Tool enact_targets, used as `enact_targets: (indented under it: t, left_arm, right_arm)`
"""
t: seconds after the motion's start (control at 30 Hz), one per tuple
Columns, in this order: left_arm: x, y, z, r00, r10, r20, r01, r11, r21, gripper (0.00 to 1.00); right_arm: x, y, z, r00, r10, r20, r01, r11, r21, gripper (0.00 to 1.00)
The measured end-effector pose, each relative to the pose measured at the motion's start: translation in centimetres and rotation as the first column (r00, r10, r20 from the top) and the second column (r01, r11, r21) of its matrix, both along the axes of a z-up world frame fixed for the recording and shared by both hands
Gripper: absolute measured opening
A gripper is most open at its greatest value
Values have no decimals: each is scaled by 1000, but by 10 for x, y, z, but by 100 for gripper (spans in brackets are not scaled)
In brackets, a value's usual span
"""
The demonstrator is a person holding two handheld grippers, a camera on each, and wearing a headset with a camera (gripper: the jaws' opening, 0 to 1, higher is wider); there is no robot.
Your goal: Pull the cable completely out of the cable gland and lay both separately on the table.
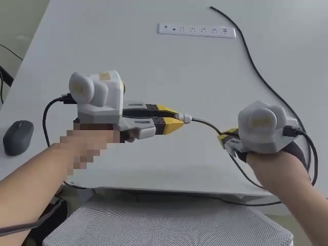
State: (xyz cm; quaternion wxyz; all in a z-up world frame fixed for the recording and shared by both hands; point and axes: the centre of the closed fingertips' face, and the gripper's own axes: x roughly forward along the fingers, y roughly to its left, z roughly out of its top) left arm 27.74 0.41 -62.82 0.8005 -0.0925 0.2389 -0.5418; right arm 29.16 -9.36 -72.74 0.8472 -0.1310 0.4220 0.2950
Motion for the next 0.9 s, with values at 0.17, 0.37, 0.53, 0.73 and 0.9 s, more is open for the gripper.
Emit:
enact_targets:
  t: [0.17, 0.37, 0.53, 0.73, 0.9]
  left_arm:
    - [-1, -1, 0, 1000, 2, -2, -2, 1000, -3, 15]
    - [1, 0, 2, 1000, 9, 0, -9, 1000, -10, 15]
    - [1, 1, 3, 1000, 10, 3, -10, 1000, -9, 15]
    - [2, 3, 2, 1000, 15, 5, -15, 1000, -4, 15]
    - [2, 4, 2, 1000, 15, 4, -15, 1000, -1, 15]
  right_arm:
    - [-2, 1, 0, 1000, 2, -4, -2, 1000, 7, 0]
    - [-4, 2, 4, 997, 62, 42, -61, 998, -24, 0]
    - [-6, 2, 9, 993, 91, 74, -89, 995, -35, 1]
    - [-4, 11, 26, 986, 118, 120, -116, 993, -23, 10]
    - [-1, 29, 54, 969, 168, 184, -170, 985, -1, 22]
